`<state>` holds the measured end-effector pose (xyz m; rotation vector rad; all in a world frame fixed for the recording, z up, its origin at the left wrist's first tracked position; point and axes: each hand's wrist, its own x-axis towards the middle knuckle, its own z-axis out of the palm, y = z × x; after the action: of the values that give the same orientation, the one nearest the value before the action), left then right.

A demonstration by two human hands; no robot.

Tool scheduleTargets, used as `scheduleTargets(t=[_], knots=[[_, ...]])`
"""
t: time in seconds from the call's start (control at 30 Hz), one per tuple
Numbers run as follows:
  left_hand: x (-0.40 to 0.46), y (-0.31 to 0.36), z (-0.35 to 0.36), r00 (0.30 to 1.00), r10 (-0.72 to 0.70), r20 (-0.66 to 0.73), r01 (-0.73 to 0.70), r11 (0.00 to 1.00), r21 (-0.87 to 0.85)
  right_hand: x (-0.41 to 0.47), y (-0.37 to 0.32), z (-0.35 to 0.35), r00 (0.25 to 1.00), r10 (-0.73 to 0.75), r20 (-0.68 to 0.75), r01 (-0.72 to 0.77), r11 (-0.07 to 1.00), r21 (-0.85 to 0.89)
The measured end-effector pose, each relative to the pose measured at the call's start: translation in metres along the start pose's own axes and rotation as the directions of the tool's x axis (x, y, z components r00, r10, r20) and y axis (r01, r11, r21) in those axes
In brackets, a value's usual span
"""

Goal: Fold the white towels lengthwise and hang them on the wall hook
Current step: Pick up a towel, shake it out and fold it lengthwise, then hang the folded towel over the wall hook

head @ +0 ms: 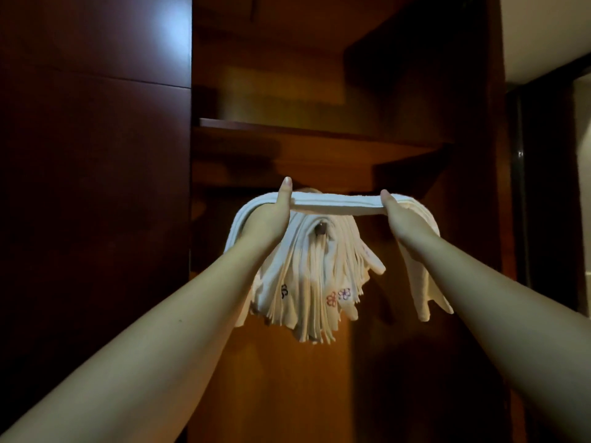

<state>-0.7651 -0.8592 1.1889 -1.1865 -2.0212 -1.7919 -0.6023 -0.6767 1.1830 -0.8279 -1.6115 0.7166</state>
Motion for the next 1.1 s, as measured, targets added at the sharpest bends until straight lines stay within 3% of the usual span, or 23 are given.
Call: scheduleTargets(t=[0.17, 0.4, 0.57, 0.77, 0.9, 1.1], knots=[[0.059, -0.014, 0.001, 0.999, 0.001, 0.049, 0.001, 0.999, -0.047, 0.045, -0.012, 0.034, 0.998, -0.053, 0.024, 0.054, 0.998, -0.043], [0.119, -0.025, 0.01, 0.997, -0.022, 0.069, 0.017, 0.998, 0.067, 0.107, -0.023, 0.066, 0.982, -0.145, 0.122, 0.162, 0.976, -0.145], [0.164, -0.033, 0.024, 0.999, 0.005, -0.041, -0.002, 0.997, 0.077, 0.163, -0.02, 0.095, 0.97, -0.132, 0.204, 0.14, 0.99, -0.028], [0.208, -0.045, 0.035, 0.997, 0.007, -0.075, 0.008, 0.981, 0.195, 0.213, -0.009, 0.127, 0.949, -0.111, 0.295, 0.081, 0.99, 0.112], [0.219, -0.063, 0.039, 0.999, -0.03, -0.018, 0.034, 0.962, 0.271, 0.23, 0.01, 0.149, 0.91, -0.127, 0.395, 0.052, 0.98, 0.195], [0.217, -0.106, 0.038, 0.991, -0.1, 0.092, 0.058, 0.925, 0.377, 0.236, 0.058, 0.166, 0.885, -0.049, 0.463, -0.123, 0.934, 0.335]])
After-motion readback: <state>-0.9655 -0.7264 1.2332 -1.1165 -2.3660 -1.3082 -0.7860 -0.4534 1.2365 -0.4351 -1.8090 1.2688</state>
